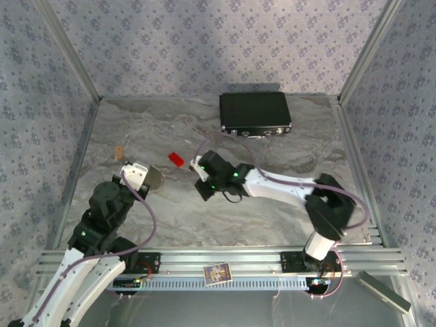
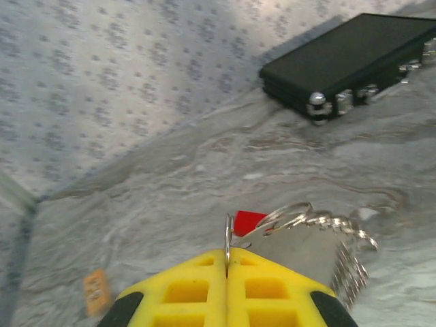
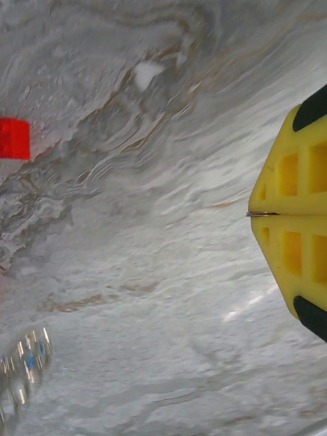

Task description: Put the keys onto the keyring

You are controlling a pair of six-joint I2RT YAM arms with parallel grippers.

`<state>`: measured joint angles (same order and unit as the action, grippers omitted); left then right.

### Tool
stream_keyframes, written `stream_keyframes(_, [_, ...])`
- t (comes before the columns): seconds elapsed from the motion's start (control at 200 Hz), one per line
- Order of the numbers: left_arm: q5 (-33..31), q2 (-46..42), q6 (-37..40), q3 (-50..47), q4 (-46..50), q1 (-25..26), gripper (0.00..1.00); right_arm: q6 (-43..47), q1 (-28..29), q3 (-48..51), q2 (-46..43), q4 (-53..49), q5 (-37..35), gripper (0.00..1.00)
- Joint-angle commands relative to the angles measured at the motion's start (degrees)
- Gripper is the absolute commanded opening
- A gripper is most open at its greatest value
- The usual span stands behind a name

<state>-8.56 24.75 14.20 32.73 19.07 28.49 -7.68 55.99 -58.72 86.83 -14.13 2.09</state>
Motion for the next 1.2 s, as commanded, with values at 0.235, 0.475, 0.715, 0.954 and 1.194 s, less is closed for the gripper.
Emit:
stream_keyframes(0.235, [26.8, 9.4, -4.3, 1.7, -9.6, 0.5, 0.0, 15.1, -2.5, 14.3, -22.7, 5.4, 3.5, 0.0])
stream_keyframes(0.475, [39.6, 16.8, -3.9, 6.5, -4.9, 2.8, 0.0, 16.4, -4.1, 17.4, -31.0, 6.8, 1.5, 0.0])
stream_keyframes(0.715, [39.9, 22.7, -2.5, 8.2, -4.8, 8.9, 0.0, 21.3, -4.4, 15.7, -33.0, 3.8, 9.2, 0.0])
stream_keyframes(0.954, [38.0, 26.5, -1.5, 8.1, -8.1, 11.9, 0.0, 21.8, -4.3, 12.8, -31.0, 1.9, 14.9, 0.0])
stream_keyframes(1.194, [38.1, 29.0, -1.2, 9.0, -9.2, 13.7, 0.0, 22.1, -3.3, 10.7, -27.7, 2.5, 16.6, 0.0])
